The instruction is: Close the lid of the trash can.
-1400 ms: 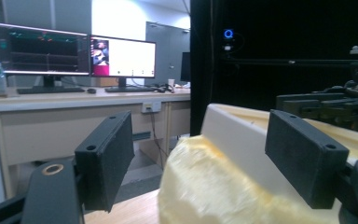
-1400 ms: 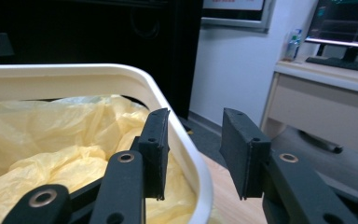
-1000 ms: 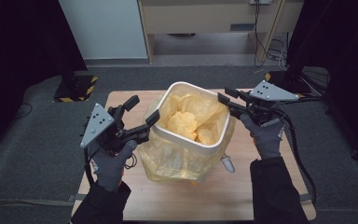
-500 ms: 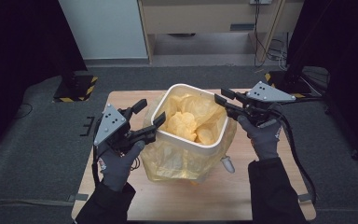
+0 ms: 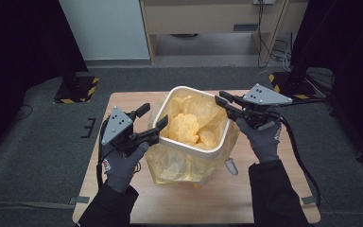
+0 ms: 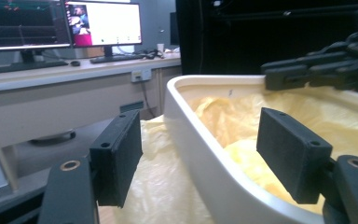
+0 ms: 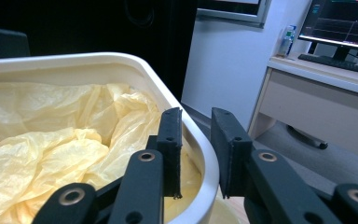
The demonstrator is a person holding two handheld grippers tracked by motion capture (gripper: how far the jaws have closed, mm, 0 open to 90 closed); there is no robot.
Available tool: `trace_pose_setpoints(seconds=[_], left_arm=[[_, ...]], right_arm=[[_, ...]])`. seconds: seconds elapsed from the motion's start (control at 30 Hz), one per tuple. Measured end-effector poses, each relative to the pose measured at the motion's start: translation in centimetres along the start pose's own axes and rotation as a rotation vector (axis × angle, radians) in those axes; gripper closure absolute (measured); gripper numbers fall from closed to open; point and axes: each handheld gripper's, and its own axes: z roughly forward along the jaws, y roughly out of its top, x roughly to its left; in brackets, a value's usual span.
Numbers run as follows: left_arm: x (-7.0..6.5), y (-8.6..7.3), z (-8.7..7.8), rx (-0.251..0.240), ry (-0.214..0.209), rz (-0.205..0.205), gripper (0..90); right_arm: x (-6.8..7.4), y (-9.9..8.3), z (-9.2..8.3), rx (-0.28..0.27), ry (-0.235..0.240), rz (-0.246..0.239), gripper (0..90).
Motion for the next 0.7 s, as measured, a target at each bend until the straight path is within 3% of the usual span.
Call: trace_pose_setpoints(seconds=[0.27,0.33,0.37,0.4,0.43,0.47,0.53,0.57,0.7], left_arm=[[0.2,-0.6,0.3,-0.003,0.008,-0.020,26.8],[0.3,-0.5,0.2,-0.015,0.011,-0.024,24.5],[0.3,-0.5,0.1,-0.022,0.011,-0.025,23.6],[0.4,-0.6,0.0,-0.029,0.009,-0.028,23.6],[0.4,-0.6,-0.2,-0.050,0.012,-0.042,22.8],[0.4,-0.6,-0.2,-0.050,0.012,-0.042,22.8],[0.5,-0.7,-0.3,-0.066,0.019,-0.044,22.7],[0.5,-0.7,-0.3,-0.066,0.022,-0.043,22.6],[0.6,-1.0,-0.1,-0.064,0.029,-0.044,22.3]], right_arm=[[0.1,-0.2,0.2,0.009,-0.009,0.004,73.3],[0.1,-0.1,0.1,0.007,-0.015,0.008,66.0],[-0.1,0.1,-0.2,-0.022,-0.022,0.014,61.3],[-0.1,0.1,-0.2,-0.022,-0.022,0.014,61.3],[-0.3,0.3,-0.4,-0.064,-0.046,0.035,54.4],[-0.3,0.3,-0.4,-0.064,-0.046,0.035,54.4],[-0.4,0.3,-0.6,-0.100,-0.090,0.043,53.4],[-0.4,0.2,-0.5,-0.090,-0.138,0.022,51.9],[-0.2,-0.3,-0.1,-0.090,-0.174,-0.001,52.6]])
